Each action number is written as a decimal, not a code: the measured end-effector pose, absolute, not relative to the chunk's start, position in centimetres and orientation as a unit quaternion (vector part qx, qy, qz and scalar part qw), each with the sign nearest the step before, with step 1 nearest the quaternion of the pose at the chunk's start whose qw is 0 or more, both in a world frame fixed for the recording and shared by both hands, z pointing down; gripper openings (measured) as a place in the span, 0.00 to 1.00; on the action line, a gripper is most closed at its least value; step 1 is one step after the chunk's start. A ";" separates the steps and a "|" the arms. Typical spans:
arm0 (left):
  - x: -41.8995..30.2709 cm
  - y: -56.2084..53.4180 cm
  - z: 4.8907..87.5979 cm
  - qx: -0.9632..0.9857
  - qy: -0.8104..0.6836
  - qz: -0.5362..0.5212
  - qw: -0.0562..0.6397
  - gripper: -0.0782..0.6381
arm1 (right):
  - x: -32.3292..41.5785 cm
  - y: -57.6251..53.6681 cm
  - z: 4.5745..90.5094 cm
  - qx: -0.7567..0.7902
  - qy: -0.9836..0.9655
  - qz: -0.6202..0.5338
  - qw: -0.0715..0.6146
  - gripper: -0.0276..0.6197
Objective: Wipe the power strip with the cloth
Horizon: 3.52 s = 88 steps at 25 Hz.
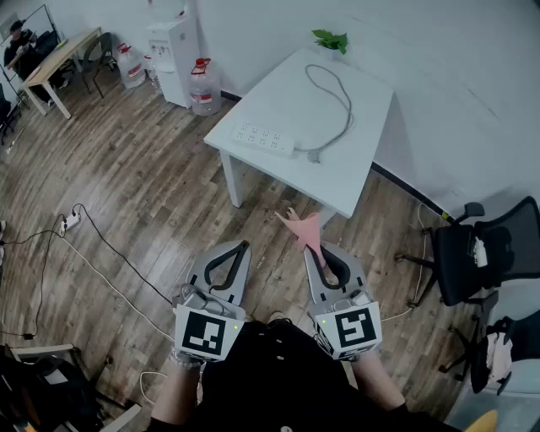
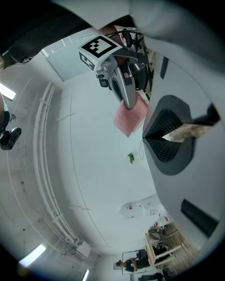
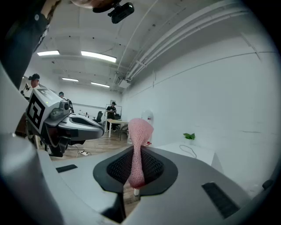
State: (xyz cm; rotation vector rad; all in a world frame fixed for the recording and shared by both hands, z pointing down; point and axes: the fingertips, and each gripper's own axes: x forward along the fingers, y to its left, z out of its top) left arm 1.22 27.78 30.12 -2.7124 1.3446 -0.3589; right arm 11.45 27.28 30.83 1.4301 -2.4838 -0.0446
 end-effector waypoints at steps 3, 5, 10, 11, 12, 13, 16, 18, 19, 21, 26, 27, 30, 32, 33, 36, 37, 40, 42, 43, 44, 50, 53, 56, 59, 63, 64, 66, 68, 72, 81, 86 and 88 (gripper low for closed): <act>1.3 27.6 30.2 -0.889 0.441 -0.117 0.047 0.12 | 11.5 27.0 30.8 0.495 -0.858 -0.017 0.135 0.13; 1.3 27.5 30.2 -0.889 0.441 -0.117 0.047 0.12 | 11.5 26.9 30.8 0.495 -0.859 -0.017 0.134 0.13; 1.3 27.6 30.2 -0.890 0.438 -0.117 0.050 0.12 | 11.4 27.1 30.7 0.495 -0.858 -0.018 0.134 0.13; 1.3 27.7 30.2 -0.890 0.438 -0.117 0.050 0.12 | 11.4 27.2 30.7 0.496 -0.858 -0.018 0.134 0.13; 1.2 27.8 30.2 -0.890 0.438 -0.117 0.050 0.12 | 11.4 27.3 30.7 0.497 -0.857 -0.018 0.135 0.13; 1.2 27.9 30.2 -0.890 0.437 -0.116 0.050 0.12 | 11.4 27.3 30.8 0.498 -0.856 -0.018 0.136 0.13; 1.0 28.1 30.3 -0.890 0.438 -0.115 0.049 0.12 | 11.4 27.5 30.9 0.502 -0.854 -0.020 0.137 0.13; 0.8 28.1 30.4 -0.890 0.438 -0.113 0.047 0.12 | 11.5 27.5 30.9 0.505 -0.852 -0.016 0.137 0.13; 0.6 28.1 30.4 -0.891 0.438 -0.112 0.046 0.12 | 11.4 27.6 31.0 0.507 -0.850 -0.014 0.138 0.13; 0.3 28.3 30.4 -0.891 0.439 -0.107 0.040 0.12 | 11.3 27.7 31.1 0.512 -0.847 -0.012 0.141 0.13; -0.8 28.2 30.6 -0.892 0.438 -0.103 0.037 0.12 | 10.6 27.9 31.0 0.519 -0.843 -0.018 0.139 0.13; -1.1 28.2 30.5 -0.893 0.437 -0.102 0.038 0.12 | 10.4 27.8 31.0 0.520 -0.843 -0.018 0.139 0.13; -1.9 28.2 30.3 -0.893 0.436 -0.101 0.040 0.12 | 9.6 27.7 30.7 0.522 -0.841 -0.020 0.137 0.13; -2.4 28.3 30.3 -0.893 0.435 -0.102 0.043 0.12 | 9.2 27.6 30.5 0.526 -0.840 -0.024 0.134 0.13; -2.7 28.3 30.3 -0.894 0.435 -0.103 0.046 0.12 | 9.0 27.6 30.5 0.528 -0.838 -0.025 0.133 0.13; -3.9 28.4 30.3 -0.895 0.432 -0.103 0.051 0.12 | 8.4 27.6 30.6 0.537 -0.833 -0.024 0.133 0.13; -4.4 28.5 30.4 -0.895 0.431 -0.103 0.050 0.12 | 8.2 27.7 30.6 0.540 -0.831 -0.024 0.133 0.13; -5.2 28.8 30.8 -0.897 0.426 -0.106 0.049 0.12 | 7.8 28.0 30.6 0.548 -0.825 -0.027 0.135 0.13; -5.5 29.0 31.0 -0.897 0.426 -0.107 0.047 0.12 | 7.8 28.0 30.6 0.551 -0.823 -0.027 0.136 0.13; -5.6 29.0 31.2 -0.897 0.427 -0.107 0.046 0.12 | 7.8 28.1 30.7 0.552 -0.822 -0.026 0.136 0.13; -5.7 29.1 31.4 -0.897 0.427 -0.108 0.043 0.12 | 7.8 28.1 30.8 0.552 -0.822 -0.025 0.137 0.13; -6.0 28.5 31.5 -0.896 0.429 -0.107 0.041 0.12 | 7.6 27.6 30.8 0.552 -0.822 -0.029 0.140 0.13; -5.8 27.4 31.6 -0.895 0.431 -0.107 0.045 0.12 | 7.9 26.5 31.0 0.551 -0.823 -0.029 0.138 0.13; -5.2 26.1 31.7 -0.893 0.434 -0.110 0.046 0.12 | 8.3 24.8 31.3 0.545 -0.826 -0.029 0.137 0.13; -5.0 24.2 31.9 -0.890 0.439 -0.114 0.049 0.12 | 8.3 22.3 31.4 0.538 -0.832 -0.031 0.133 0.13; -4.9 20.9 31.9 -0.885 0.448 -0.116 0.046 0.12 | 8.2 18.7 31.5 0.528 -0.839 -0.033 0.130 0.13; -4.8 20.0 31.9 -0.884 0.450 -0.114 0.045 0.12 | 8.3 17.8 31.5 0.525 -0.840 -0.034 0.131 0.13; -4.5 18.2 31.9 -0.883 0.453 -0.112 0.045 0.12 | 8.4 15.8 31.7 0.519 -0.843 -0.036 0.134 0.13; -4.1 16.3 32.0 -0.882 0.455 -0.114 0.043 0.12 | 8.7 13.8 31.9 0.513 -0.847 -0.035 0.136 0.13; -3.1 12.1 32.1 -0.878 0.462 -0.116 0.042 0.12 | 9.1 9.2 32.3 0.496 -0.856 -0.032 0.140 0.13; -1.1 2.6 32.2 -0.865 0.487 -0.116 0.037 0.12 | 10.8 -1.0 32.8 0.467 -0.871 -0.031 0.146 0.13; -0.4 -1.2 31.8 -0.857 0.501 -0.116 0.037 0.12 | 11.7 -4.9 32.5 0.458 -0.876 -0.032 0.144 0.13; -0.2 -2.2 31.6 -0.855 0.504 -0.118 0.037 0.12 | 12.1 -6.0 32.4 0.457 -0.877 -0.030 0.143 0.13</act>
